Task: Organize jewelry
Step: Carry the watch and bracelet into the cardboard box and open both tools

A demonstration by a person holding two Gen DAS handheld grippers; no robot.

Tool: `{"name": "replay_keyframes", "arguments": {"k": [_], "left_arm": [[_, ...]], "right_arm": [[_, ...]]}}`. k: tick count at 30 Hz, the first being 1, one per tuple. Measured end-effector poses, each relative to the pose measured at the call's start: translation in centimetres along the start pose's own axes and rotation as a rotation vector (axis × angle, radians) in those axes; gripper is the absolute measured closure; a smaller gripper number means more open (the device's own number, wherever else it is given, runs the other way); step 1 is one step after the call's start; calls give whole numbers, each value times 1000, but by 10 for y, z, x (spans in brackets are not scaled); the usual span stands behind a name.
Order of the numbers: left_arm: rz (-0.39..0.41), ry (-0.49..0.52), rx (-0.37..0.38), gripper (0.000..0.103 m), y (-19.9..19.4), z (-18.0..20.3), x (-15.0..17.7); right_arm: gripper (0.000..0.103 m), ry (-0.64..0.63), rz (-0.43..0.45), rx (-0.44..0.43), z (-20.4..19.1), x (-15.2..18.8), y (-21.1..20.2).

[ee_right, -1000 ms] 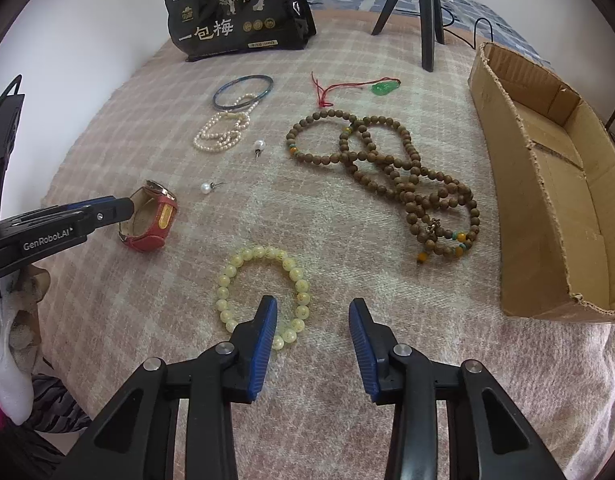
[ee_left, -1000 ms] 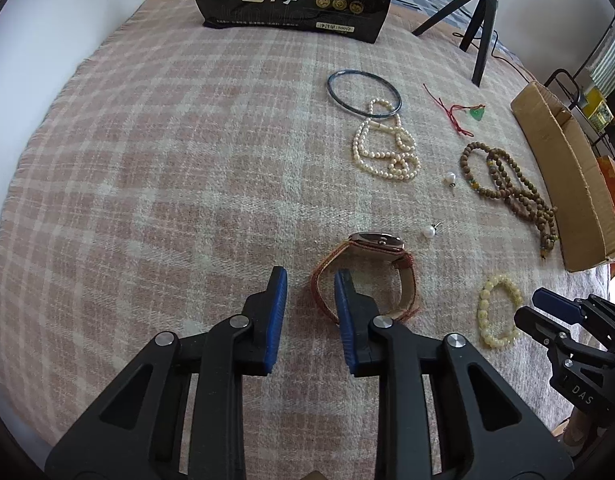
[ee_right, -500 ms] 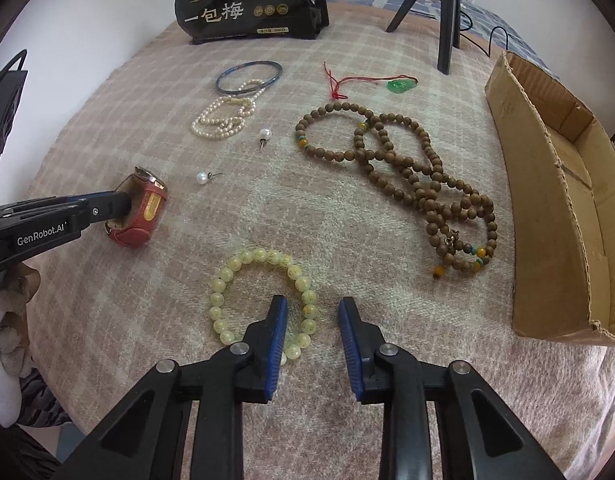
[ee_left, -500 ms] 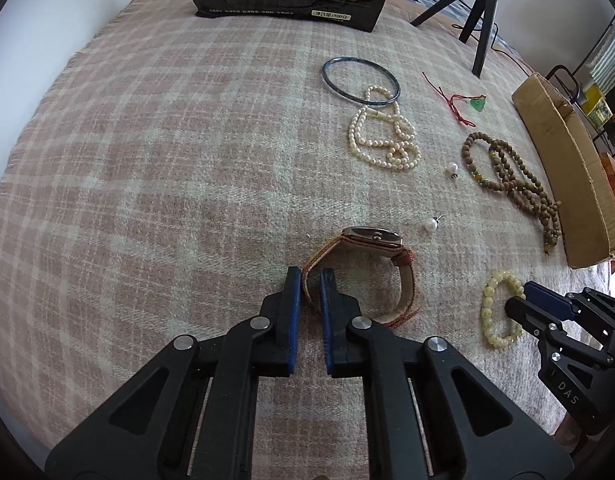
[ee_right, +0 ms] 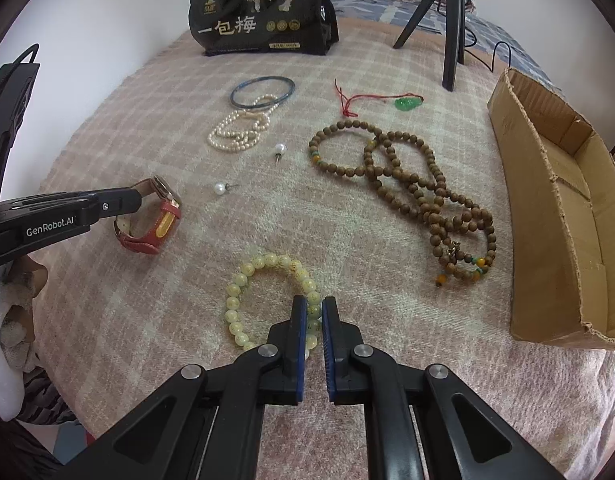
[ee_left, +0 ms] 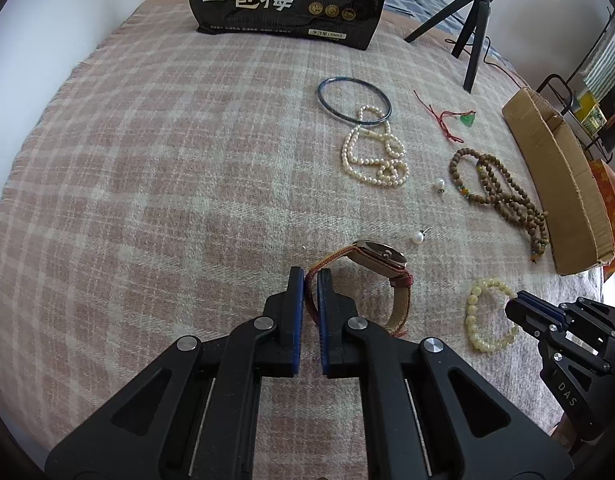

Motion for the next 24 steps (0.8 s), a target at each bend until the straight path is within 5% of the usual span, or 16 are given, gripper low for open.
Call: {"name": "replay_keyframes", "arguments": {"k": [14,24], "left_arm": [[69,-17,57,99,-32,19,-14],[126,14,148,99,-61,70,-36]], "right_arm": [[98,27,126,-32,2,-20,-48],[98,79,233,-19,34,-35,-94]]}}
Point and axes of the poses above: each gripper's, at about its wrist camera, not at the fingertips, and y roughly the way its jaws point, z to its right, x to its underside, the point moved 5 cm from there along y, roughly the way its jaws point, and after that the axes turned 4 degrees about z, right-handed, at the moved point
